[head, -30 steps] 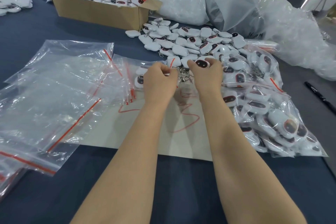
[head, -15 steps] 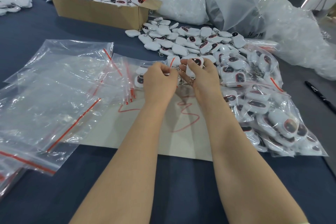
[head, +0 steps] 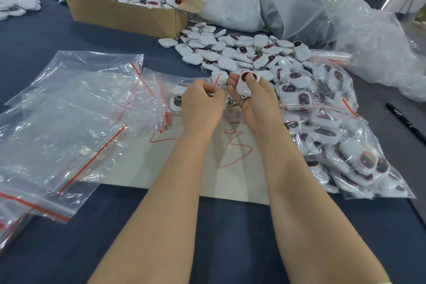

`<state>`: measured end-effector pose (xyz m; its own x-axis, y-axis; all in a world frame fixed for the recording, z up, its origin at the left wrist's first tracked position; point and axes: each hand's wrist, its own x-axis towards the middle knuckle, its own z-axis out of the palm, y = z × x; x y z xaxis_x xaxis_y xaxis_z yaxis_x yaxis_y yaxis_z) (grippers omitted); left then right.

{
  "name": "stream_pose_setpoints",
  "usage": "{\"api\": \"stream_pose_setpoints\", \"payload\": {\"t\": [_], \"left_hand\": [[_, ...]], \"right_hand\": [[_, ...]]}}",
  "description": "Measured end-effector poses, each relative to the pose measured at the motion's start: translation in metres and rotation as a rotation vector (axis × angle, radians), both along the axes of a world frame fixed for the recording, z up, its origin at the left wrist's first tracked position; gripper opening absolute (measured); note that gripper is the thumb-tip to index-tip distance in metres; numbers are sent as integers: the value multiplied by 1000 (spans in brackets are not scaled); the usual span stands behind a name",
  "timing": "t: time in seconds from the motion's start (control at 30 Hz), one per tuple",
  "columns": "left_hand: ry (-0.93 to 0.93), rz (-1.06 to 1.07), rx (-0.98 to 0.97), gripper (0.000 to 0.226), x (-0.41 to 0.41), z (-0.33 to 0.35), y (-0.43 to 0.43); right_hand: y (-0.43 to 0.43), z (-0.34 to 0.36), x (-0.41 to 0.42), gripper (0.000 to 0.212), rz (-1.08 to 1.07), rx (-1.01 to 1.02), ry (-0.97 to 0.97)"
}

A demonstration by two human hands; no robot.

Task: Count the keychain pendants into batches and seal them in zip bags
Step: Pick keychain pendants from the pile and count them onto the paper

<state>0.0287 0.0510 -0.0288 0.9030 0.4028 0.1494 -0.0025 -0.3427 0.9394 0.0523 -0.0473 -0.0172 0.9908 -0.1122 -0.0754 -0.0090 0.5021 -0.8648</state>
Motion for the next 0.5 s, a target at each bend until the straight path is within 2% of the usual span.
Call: {"api": "stream_pose_setpoints", "payload": {"t": [0.2, 0.5], "left_hand": [[9, 4, -7, 7, 0, 0, 0], [4, -6, -1, 6, 0, 0, 1]], "right_hand": [[-1, -1, -2, 13, 66, -56, -42], [1, -2, -3, 20, 96, -215, -76]]}}
